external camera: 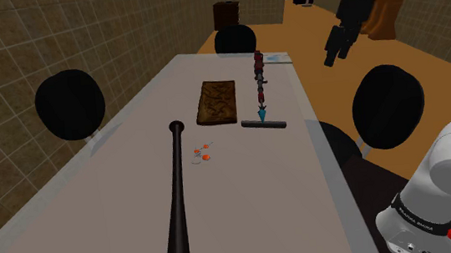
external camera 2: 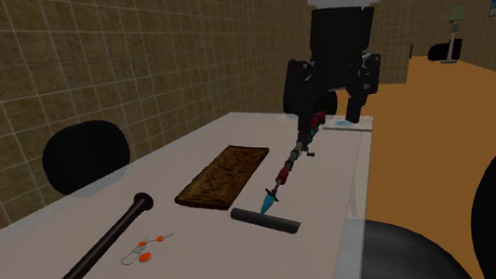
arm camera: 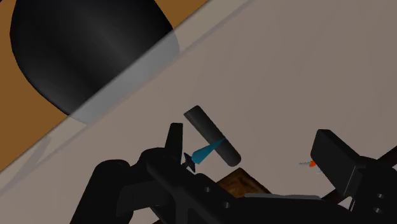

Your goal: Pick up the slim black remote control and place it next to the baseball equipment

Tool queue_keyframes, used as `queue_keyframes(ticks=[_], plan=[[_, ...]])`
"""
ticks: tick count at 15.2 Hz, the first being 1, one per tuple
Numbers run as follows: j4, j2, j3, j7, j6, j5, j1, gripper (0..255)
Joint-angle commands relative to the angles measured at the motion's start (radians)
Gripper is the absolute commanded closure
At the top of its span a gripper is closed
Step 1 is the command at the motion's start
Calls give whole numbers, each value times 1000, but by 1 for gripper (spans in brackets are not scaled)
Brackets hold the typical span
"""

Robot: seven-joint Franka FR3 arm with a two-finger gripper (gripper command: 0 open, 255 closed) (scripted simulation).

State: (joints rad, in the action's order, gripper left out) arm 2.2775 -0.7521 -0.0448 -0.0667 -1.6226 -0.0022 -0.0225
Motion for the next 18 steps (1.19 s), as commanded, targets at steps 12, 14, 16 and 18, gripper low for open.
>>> queue_keyframes(ticks=[12, 14, 16, 18], plan=[[28, 322, -99, -281, -288, -3, -72, 0], [16, 392, -112, -334, -334, 4, -85, 0], [-1, 464, -123, -386, -376, 15, -98, 0], [-23, 538, -131, -439, -415, 28, -109, 0]])
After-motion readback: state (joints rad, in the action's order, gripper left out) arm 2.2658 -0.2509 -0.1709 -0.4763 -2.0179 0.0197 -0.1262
